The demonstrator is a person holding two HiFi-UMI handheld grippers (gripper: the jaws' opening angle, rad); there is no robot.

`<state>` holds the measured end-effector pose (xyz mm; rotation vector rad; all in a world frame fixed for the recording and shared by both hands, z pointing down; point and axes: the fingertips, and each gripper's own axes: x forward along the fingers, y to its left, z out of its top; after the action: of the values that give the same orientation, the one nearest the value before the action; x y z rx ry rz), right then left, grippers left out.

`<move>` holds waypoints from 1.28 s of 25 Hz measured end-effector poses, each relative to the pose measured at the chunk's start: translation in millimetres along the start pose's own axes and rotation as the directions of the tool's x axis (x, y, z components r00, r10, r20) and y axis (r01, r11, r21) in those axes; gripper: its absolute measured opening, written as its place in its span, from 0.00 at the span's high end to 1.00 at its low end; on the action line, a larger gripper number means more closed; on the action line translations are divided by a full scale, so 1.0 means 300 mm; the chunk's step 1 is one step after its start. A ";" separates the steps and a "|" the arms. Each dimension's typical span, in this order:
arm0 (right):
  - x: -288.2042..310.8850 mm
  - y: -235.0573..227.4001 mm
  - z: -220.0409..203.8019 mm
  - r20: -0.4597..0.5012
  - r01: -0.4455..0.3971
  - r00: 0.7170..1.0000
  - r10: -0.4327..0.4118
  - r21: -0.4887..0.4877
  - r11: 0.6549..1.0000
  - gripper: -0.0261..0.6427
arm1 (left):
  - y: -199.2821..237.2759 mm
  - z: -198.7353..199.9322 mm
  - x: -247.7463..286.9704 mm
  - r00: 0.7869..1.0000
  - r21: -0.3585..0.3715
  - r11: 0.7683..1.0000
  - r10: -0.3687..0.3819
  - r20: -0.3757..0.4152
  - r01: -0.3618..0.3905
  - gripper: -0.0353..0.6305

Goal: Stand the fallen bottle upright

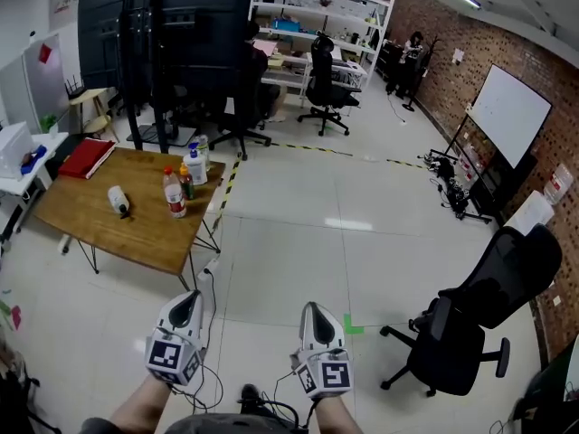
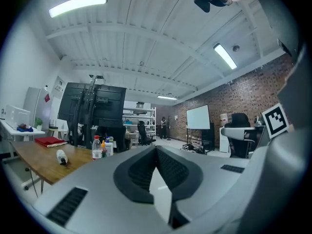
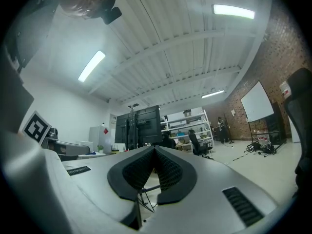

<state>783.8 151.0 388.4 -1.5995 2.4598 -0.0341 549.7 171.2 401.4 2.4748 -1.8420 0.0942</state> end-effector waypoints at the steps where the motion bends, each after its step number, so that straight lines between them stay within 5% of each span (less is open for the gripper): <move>1: 0.020 -0.037 -0.004 0.000 0.003 1.000 -0.003 0.012 1.000 0.96 | -0.006 -0.001 0.034 1.000 -0.003 1.000 0.006 -0.004 -0.006 0.92; 6: 0.101 -0.150 -0.008 0.007 0.002 1.000 -0.002 0.020 1.000 0.96 | -0.037 -0.005 0.141 1.000 0.005 1.000 0.024 -0.003 -0.024 0.92; 18: 0.098 -0.149 -0.022 -0.025 -0.008 1.000 0.009 0.027 1.000 0.96 | -0.016 -0.015 0.203 1.000 -0.014 1.000 0.020 0.006 -0.020 0.92; 22: 0.115 -0.175 0.016 0.029 0.036 0.999 -0.035 -0.022 0.999 0.96 | 0.001 0.020 0.201 0.999 0.006 1.000 0.028 0.034 -0.029 0.92; 32: 0.292 0.015 -0.031 0.019 -0.049 0.999 0.048 0.009 0.999 0.96 | 0.267 0.118 0.139 0.986 0.029 0.990 0.136 0.098 -0.139 0.92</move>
<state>743.7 72.7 382.9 -1.5287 2.4793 -0.0228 485.4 105.4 370.2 2.4125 -2.0665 0.0137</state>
